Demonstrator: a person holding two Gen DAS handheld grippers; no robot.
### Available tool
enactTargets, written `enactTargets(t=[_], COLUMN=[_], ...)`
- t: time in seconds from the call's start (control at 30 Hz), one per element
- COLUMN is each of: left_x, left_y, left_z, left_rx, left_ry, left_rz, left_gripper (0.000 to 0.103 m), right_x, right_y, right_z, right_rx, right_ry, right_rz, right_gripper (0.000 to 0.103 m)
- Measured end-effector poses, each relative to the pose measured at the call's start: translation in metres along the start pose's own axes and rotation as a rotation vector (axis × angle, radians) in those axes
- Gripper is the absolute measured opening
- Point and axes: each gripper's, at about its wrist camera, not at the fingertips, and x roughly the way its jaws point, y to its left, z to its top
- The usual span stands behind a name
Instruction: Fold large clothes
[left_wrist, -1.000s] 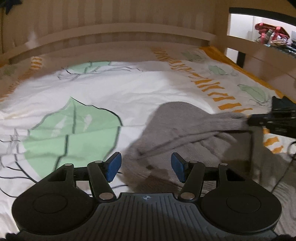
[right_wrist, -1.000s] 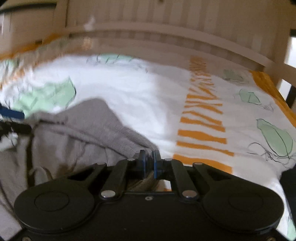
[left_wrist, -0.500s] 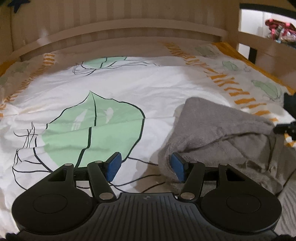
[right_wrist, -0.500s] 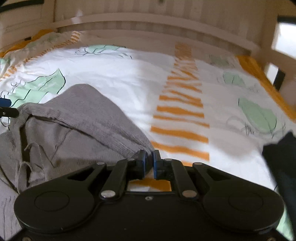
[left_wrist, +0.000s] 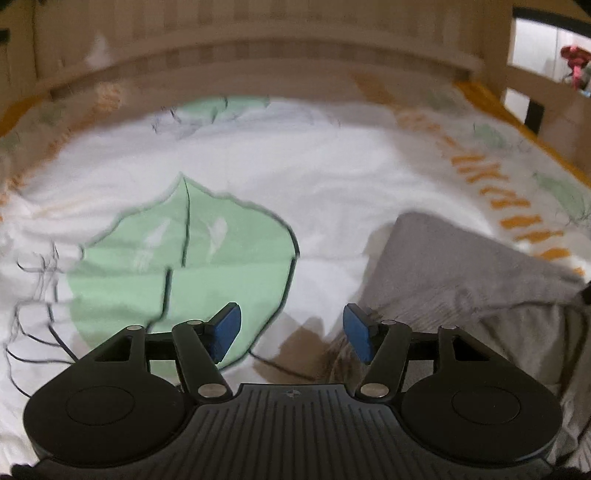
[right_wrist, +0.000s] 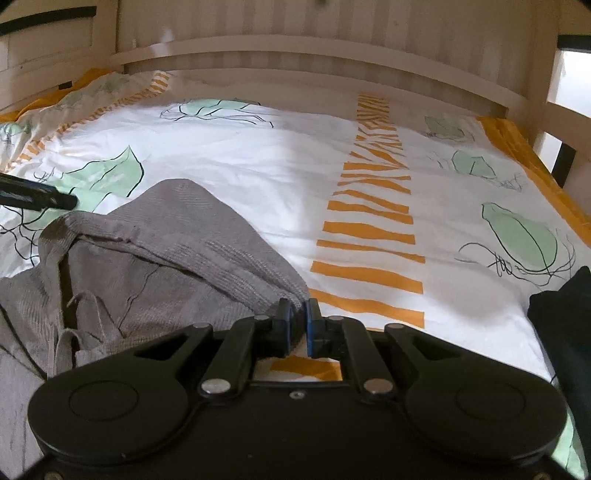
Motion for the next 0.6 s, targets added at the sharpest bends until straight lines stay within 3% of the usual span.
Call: enactTargets(t=[0.07, 0.1, 0.17, 0.23, 0.4, 0.43, 0.5, 0.6], left_x=[0.004, -0.001, -0.013, -0.016, -0.024, -0.033, -0.054, -0.065], left_y=[0.0, -0.001, -0.003, 0.0, 0.024, 0.024, 0.022, 0.01], left_z=[-0.005, -0.01, -0.022, -0.032, -0.028, -0.025, -0.017, 0.0], left_rx=[0.06, 0.107, 0.226, 0.28, 0.144, 0.137, 0.114, 0.081], left_ry=[0.085, 0.089, 0.074, 0.092, 0.107, 0.077, -0.01, -0.087], left_rz=[-0.055, -0.063, -0.046, 0.008, -0.01, 0.002, -0.006, -0.038], left_gripper=[0.057, 0.058, 0.059, 0.059, 0.058, 0.058, 0.058, 0.059], right_x=[-0.002, -0.003, -0.003, 0.004, 0.006, 0.002, -0.012, -0.031], right_y=[-0.003, -0.006, -0.016, -0.021, -0.025, -0.027, -0.03, -0.032], right_z=[-0.001, -0.002, -0.008, -0.019, -0.024, -0.021, -0.015, 0.0], right_rx=[0.004, 0.013, 0.032, 0.044, 0.114, 0.127, 0.146, 0.179], right_ry=[-0.003, 0.002, 0.027, 0.071, 0.081, 0.075, 0.035, -0.075], right_rz=[-0.022, -0.029, -0.028, -0.017, 0.015, 0.029, 0.035, 0.078], right_gripper=[0.013, 0.012, 0.012, 0.012, 0.016, 0.022, 0.045, 0.057])
